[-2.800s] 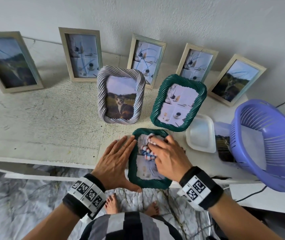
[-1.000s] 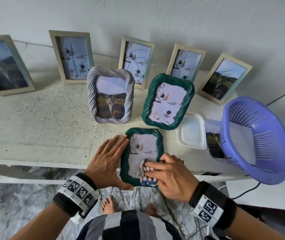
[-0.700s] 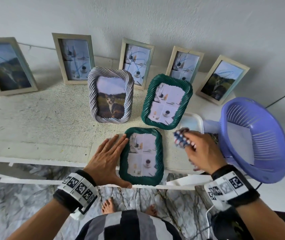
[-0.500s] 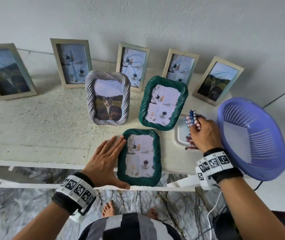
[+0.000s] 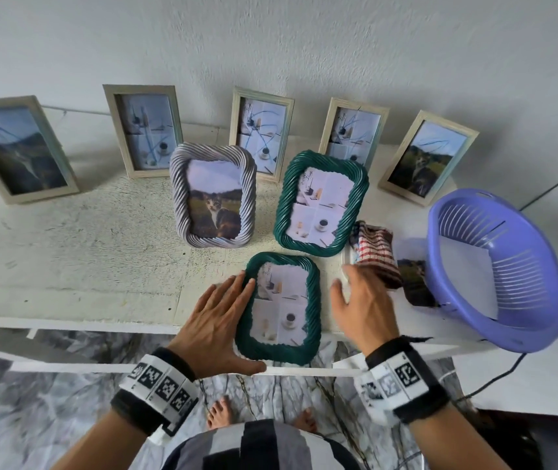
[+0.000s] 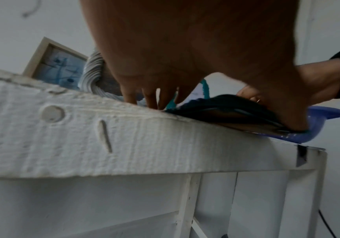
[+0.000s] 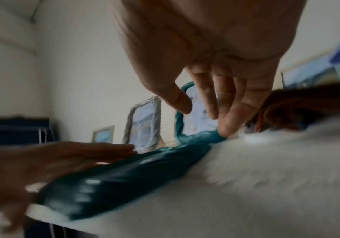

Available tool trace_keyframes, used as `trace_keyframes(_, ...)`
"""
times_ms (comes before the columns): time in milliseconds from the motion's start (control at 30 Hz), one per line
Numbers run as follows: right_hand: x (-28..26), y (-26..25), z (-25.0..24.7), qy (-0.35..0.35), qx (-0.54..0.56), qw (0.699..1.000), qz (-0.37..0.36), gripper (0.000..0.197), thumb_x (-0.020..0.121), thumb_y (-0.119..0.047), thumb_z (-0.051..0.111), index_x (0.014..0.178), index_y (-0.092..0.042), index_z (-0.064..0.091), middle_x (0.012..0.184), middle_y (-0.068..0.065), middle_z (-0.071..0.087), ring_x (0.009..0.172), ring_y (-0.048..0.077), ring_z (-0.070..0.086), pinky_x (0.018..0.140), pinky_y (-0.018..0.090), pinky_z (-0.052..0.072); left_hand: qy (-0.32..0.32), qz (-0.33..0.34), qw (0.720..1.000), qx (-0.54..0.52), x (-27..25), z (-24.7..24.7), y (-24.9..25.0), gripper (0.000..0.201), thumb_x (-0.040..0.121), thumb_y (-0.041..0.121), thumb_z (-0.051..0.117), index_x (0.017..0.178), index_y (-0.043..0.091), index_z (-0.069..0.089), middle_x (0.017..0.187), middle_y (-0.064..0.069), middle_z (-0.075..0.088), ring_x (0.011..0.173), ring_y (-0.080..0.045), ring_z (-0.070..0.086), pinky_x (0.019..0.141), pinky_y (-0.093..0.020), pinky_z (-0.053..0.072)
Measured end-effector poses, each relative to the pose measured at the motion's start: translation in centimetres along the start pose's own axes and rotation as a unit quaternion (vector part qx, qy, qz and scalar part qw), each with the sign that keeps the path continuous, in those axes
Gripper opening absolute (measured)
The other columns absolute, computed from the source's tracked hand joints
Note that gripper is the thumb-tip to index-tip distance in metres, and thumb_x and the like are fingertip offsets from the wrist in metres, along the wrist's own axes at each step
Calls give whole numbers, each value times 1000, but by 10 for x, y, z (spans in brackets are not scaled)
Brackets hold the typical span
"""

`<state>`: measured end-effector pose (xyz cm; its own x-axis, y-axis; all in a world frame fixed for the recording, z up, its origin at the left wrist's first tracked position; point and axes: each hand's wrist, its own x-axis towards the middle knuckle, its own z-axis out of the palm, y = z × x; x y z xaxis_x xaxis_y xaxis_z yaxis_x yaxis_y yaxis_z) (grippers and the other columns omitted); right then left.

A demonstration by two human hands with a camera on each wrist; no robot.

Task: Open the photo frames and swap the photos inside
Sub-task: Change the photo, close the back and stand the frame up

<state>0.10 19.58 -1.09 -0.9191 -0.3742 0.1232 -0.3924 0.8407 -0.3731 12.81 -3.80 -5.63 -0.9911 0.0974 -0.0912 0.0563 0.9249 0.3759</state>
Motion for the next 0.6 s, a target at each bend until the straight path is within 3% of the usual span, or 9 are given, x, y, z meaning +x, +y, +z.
trace_keyframes(67,-20,-11,13,-75,49,995,32,30,97,-32,48,113,-8,57,93,8,66,86,21,61,77,31,45,7,-21,1000,-13,0,4,10,135,55,99,42,156,19,-1,164,-4,1,149,-24,11,121,-43,16)
trace_keyframes(133,-31,-17,23,-81,78,992,62,30,96,-34,51,111,-9,58,89,7,66,85,23,61,78,32,45,28,-31,999,-29,1,5,16,133,55,94,49,155,15,12,161,-8,19,138,-28,33,111,-47,36)
trace_keyframes(200,-34,-20,23,-59,125,987,85,24,95,-32,55,106,-11,61,80,2,65,79,20,61,76,32,45,47,-29,997,-49,0,4,19,131,55,89,57,153,9,21,157,-11,30,128,-29,43,102,-46,45)
trace_keyframes(267,-32,-19,17,-59,215,967,122,14,96,-29,56,84,-21,54,64,-9,55,64,7,55,68,29,40,61,-23,996,-67,-2,1,18,131,56,86,60,153,7,22,155,-10,33,124,-27,45,100,-42,48)
trace_keyframes(333,-30,-16,14,-71,299,935,175,32,96,-29,55,67,-17,49,58,-2,52,59,6,50,63,30,34,70,-22,992,-103,-5,0,17,132,55,85,61,154,9,18,156,-6,31,124,-24,44,101,-39,47)
trace_keyframes(400,-28,-16,17,-84,387,891,223,30,94,-34,57,77,-10,61,74,11,64,74,18,59,70,33,42,74,-26,985,-152,-8,0,17,132,55,83,64,155,13,14,156,-3,31,125,-20,42,104,-36,45)
trace_keyframes(500,-32,-28,25,-110,483,832,249,17,92,-30,61,93,-15,66,90,9,70,91,27,65,83,39,50,72,-26,975,-207,-9,-2,19,127,57,76,70,154,23,9,156,-1,31,133,-17,37,110,-38,40)
trace_keyframes(600,-34,-41,17,-84,542,813,197,8,91,-26,63,96,-20,65,95,9,71,90,28,65,86,45,51,69,-37,954,-288,-9,-6,23,121,60,78,69,154,30,11,154,1,34,138,-14,37,112,-40,38)
